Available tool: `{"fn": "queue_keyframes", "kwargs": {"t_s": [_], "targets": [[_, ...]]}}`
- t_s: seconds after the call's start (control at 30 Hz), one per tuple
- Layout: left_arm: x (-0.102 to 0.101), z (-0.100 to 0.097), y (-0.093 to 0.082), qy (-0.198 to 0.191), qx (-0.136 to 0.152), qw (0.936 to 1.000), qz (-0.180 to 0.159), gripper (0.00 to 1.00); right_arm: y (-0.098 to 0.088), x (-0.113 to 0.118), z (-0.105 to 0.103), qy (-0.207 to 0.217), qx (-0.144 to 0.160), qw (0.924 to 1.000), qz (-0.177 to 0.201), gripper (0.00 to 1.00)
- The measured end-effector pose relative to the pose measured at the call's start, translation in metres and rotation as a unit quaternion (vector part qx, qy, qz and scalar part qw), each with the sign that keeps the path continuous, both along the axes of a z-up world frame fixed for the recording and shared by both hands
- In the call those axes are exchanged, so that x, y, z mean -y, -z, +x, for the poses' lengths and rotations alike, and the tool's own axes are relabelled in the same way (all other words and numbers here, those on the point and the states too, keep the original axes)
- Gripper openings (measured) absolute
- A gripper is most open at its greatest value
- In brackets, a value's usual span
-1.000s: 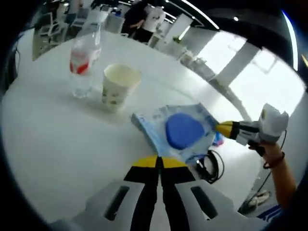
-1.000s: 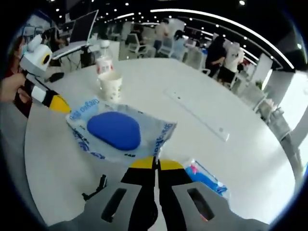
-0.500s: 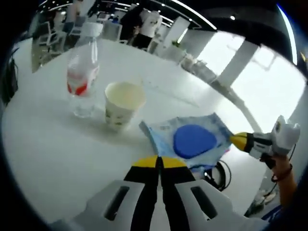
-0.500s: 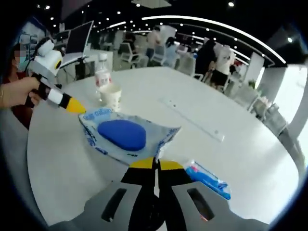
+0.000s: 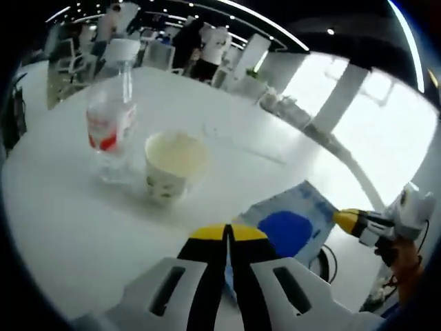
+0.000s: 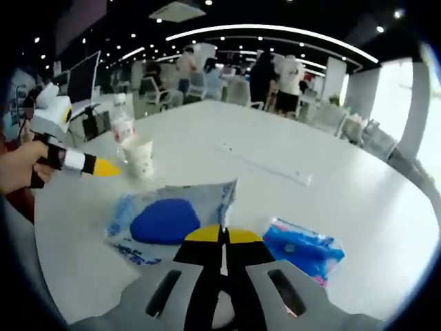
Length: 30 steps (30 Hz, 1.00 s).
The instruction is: Arrange the tabletop items into an orderly group along one side of the table until the central work area is clear of visible clutter.
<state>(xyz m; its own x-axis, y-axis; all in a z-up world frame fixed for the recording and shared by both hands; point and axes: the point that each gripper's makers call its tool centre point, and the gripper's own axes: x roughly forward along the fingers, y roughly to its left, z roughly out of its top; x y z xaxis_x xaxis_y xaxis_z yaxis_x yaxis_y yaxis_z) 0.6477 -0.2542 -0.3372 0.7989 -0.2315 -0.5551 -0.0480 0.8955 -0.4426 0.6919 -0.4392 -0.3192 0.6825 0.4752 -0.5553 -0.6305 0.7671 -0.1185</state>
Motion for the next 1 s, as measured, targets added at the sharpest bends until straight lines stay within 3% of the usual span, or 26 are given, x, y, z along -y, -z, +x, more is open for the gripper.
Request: {"fn": "queue_keyframes", "kwargs": {"t_s": [0.43, 0.53, 0.67, 0.8, 0.9, 1.0], "targets": [[0.001, -0.009, -0.012, 0.011, 0.015, 0.9998, -0.010, 0.00, 0.010, 0.010, -0.005, 0.020, -0.033, 0.9991, -0.020, 0.01], [0.001, -0.012, -0.011, 0.011, 0.017, 0.9998, -0.001, 0.20, 0.009, 0.010, -0.006, 0.021, -0.032, 0.9990, -0.023, 0.01], [0.001, -0.019, -0.011, 0.017, 0.019, 0.9996, 0.010, 0.30, 0.009, 0.011, -0.007, 0.024, -0.035, 0.9988, -0.025, 0.01], [0.003, -0.027, -0.006, 0.027, 0.024, 0.9987, 0.036, 0.49, 0.011, 0.013, -0.010, 0.027, -0.038, 0.9982, -0.037, 0.01], [0.008, -0.034, -0.001, 0.034, 0.023, 0.9985, 0.037, 0.61, 0.012, 0.013, -0.011, 0.030, -0.041, 0.9980, -0.037, 0.01], [0.014, -0.044, 0.012, 0.048, -0.001, 0.9974, 0.054, 0.71, 0.012, 0.013, -0.013, 0.029, -0.042, 0.9979, -0.041, 0.01]]}}
